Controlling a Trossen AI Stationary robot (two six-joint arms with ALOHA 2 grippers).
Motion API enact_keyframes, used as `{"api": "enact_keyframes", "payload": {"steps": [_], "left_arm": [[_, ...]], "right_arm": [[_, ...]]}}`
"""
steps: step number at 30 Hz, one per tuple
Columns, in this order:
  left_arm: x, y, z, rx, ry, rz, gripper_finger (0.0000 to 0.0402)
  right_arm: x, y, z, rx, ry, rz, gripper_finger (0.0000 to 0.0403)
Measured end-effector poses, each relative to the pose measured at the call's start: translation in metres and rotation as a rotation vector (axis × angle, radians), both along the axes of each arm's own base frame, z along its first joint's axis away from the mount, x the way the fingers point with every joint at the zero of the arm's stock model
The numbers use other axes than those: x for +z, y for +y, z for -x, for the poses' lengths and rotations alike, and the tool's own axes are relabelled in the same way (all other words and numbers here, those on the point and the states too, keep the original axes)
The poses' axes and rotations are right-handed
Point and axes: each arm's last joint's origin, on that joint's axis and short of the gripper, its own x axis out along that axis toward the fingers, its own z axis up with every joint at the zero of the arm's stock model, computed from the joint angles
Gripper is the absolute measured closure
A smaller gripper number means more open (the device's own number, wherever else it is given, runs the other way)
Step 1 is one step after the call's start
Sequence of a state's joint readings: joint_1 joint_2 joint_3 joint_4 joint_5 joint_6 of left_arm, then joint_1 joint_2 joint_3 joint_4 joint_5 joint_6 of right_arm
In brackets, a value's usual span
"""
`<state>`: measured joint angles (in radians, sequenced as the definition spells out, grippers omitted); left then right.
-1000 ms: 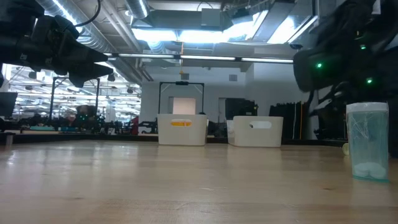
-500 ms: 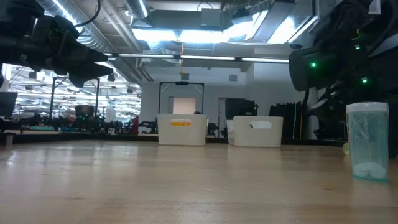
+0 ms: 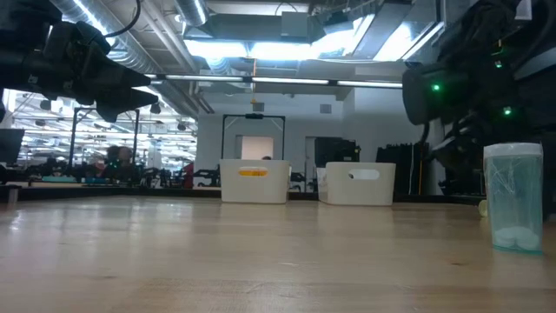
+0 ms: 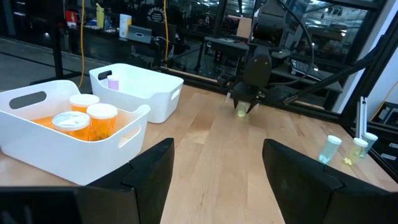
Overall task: Pick and place medicine bottles into bin by pill shape (circle, oval)
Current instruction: Put the yellow tablet bottle into the right white bin
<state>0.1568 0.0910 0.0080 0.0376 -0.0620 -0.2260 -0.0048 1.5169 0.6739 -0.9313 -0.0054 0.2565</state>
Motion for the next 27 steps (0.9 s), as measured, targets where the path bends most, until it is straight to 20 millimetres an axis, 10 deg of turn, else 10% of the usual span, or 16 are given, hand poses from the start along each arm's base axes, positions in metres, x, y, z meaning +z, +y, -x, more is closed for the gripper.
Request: {"api": "enact_keyframes", "payload": {"steps": [10,27], "left_arm": [[0.000,0.000,0.000,0.000,0.000,0.000,0.0165],[0.000,0.000,0.000,0.000,0.000,0.000,0.0165]], "right_arm": [[0.001,0.001,0.000,-0.028,-0.001,-0.021,0.0285],[0.044,0.031,-0.022,-0.039,0.017,-0.103,0.0280]]}}
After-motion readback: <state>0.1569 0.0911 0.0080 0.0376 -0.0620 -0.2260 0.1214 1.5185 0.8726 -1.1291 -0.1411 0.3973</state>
